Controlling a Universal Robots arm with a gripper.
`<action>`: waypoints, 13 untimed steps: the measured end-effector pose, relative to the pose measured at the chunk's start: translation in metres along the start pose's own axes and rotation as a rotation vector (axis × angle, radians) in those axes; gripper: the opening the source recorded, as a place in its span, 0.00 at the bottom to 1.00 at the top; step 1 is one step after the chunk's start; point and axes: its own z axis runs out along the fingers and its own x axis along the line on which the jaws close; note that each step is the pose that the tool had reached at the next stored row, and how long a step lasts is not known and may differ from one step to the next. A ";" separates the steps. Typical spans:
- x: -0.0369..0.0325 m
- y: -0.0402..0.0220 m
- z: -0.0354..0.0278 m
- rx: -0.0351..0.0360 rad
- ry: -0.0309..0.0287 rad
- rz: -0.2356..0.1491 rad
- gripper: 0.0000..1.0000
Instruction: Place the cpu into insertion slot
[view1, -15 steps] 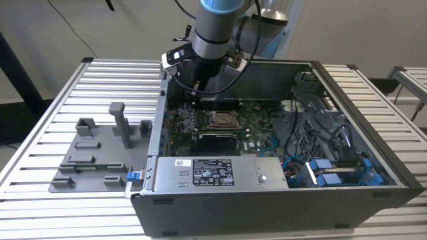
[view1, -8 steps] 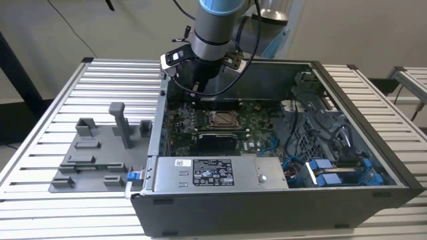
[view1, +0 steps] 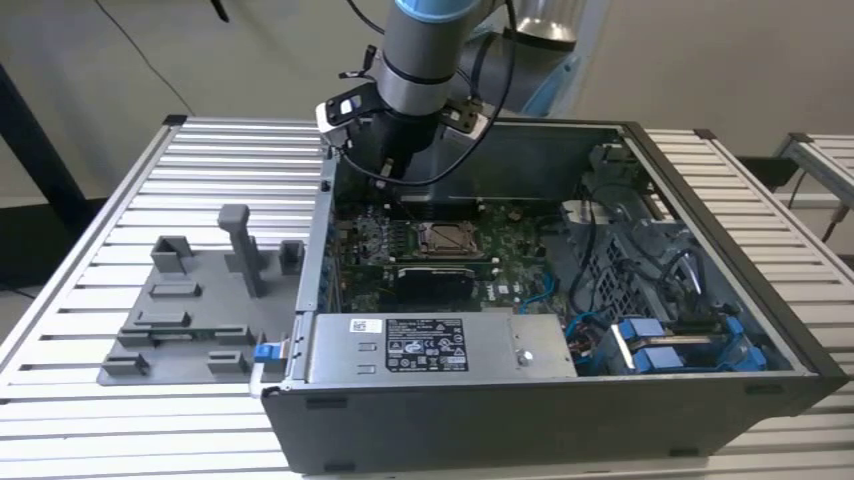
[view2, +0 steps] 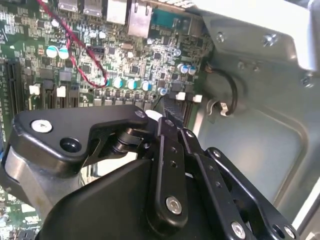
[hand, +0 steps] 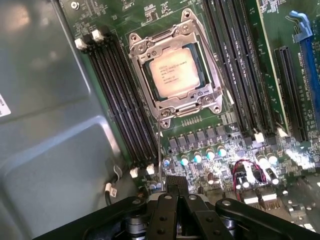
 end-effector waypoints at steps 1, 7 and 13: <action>0.0000 -0.0014 -0.0004 0.0000 0.0000 0.000 0.11; 0.0001 -0.0043 -0.0021 0.0003 0.0009 0.000 0.11; 0.0007 -0.0061 -0.0017 -0.0007 0.0023 0.006 0.11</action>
